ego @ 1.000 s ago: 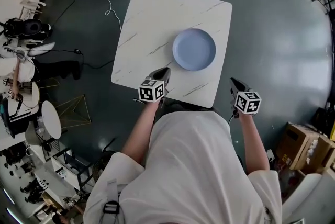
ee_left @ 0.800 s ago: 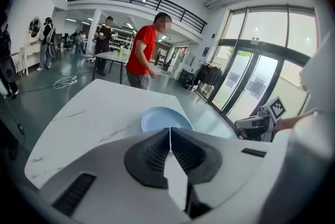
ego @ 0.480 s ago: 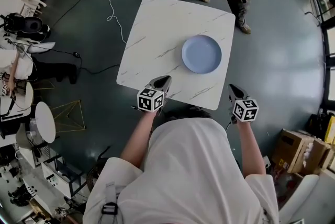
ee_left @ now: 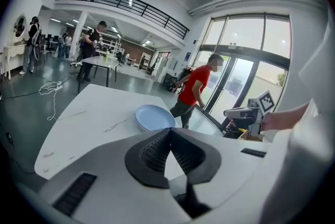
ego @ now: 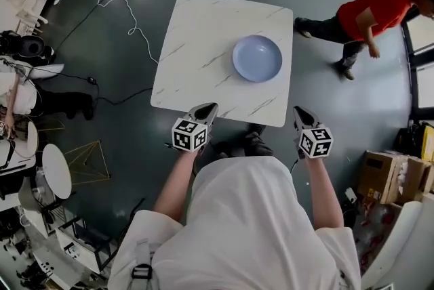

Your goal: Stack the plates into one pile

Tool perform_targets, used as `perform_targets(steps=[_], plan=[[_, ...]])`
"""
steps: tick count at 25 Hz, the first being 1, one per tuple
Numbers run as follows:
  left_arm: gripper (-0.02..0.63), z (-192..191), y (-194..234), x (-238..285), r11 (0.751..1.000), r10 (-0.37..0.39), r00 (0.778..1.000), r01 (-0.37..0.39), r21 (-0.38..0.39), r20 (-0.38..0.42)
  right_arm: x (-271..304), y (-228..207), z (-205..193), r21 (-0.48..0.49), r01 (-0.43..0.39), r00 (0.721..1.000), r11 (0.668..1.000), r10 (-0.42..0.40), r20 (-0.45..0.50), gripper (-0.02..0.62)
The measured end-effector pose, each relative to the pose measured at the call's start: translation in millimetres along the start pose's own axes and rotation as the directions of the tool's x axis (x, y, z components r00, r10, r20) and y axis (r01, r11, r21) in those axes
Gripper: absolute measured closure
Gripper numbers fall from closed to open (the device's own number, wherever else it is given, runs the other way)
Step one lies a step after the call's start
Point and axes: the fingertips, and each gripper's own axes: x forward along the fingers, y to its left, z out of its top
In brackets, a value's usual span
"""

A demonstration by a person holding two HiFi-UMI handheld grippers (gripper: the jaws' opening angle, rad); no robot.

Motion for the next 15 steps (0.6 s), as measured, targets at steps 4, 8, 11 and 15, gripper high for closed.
perform_targets(steps=[4, 8, 11, 15], plan=[[0.592, -1, -16, -12, 0.998, -0.048, 0.999, 0.048, 0.032, 0.001, -31, 11, 0, -0.003, 0.035, 0.998, 0.999, -0.035, 0.043, 0.555], [0.592, -4, -32, -19, 0.996, -0.079, 0.997, 0.078, 0.053, 0.009, -53, 16, -2, -0.029, 0.048, 0.997, 0.998, -0.046, 0.065, 0.555], [0.592, -3, -45, -24, 0.995, -0.085, 0.996, 0.084, 0.052, 0.027, -72, 17, 4, -0.019, 0.048, 0.994, 0.999, -0.046, 0.104, 0.555], [0.592, 0, -62, -33, 0.996, -0.068, 0.996, 0.065, 0.055, 0.052, -87, 13, 3, -0.049, 0.019, 0.992, 0.999, -0.013, 0.129, 0.555]])
